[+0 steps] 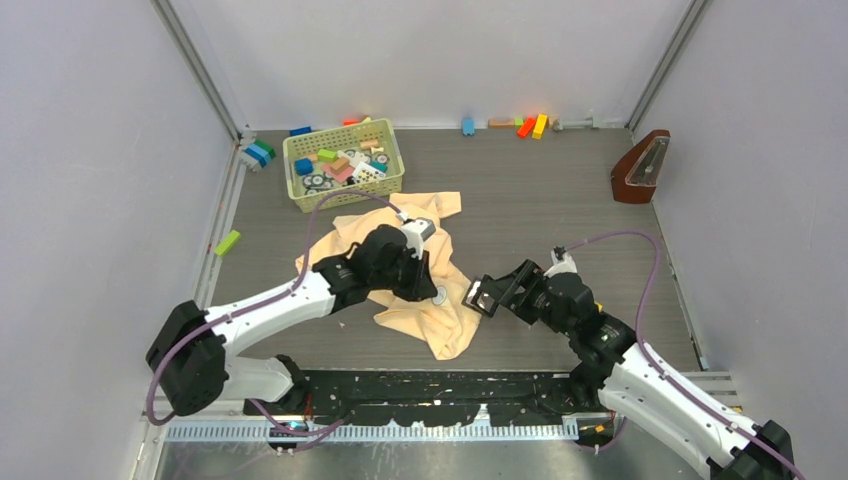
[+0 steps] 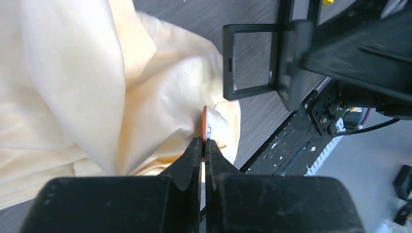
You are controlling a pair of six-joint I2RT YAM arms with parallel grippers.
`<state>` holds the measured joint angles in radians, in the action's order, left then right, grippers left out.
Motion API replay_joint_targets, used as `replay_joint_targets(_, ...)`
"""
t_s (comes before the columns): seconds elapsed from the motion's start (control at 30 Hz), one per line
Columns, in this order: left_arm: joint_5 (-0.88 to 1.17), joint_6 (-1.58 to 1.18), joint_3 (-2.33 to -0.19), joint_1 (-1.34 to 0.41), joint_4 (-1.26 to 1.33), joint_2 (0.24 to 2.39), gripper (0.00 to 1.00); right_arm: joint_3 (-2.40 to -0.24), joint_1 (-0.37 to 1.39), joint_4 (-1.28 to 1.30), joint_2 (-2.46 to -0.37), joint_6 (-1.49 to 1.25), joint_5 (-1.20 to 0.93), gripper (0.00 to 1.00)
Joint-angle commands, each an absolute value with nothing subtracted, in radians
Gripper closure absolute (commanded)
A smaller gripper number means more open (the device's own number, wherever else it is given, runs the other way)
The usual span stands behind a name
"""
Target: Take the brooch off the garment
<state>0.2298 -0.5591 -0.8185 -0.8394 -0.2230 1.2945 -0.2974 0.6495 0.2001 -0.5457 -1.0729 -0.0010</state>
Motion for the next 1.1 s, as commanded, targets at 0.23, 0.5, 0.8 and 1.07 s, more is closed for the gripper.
replay_joint_targets(0.23, 0.097, -0.100, -0.592, -0.930, 0.356, 1.050, 1.00, -0.450, 0.616, 0.245, -0.675, -1.153, -0.053, 0.59)
replay_joint_targets(0.5, 0.118, 0.230, -0.509, -0.930, 0.634, 1.071, 1.00, -0.536, 0.543, 0.277, -0.705, -1.245, -0.268, 0.59)
replay_joint_targets(0.8, 0.308, 0.462, -0.434, -0.930, 0.810, 1.100, 1.00, -0.620, 0.505, 0.266, -0.814, -1.272, -0.418, 0.60)
replay_joint_targets(1.07, 0.352, 0.498, -0.420, -0.930, 0.763, 1.077, 1.00, -0.631, 0.480, 0.233, -0.821, -1.311, -0.475, 0.60)
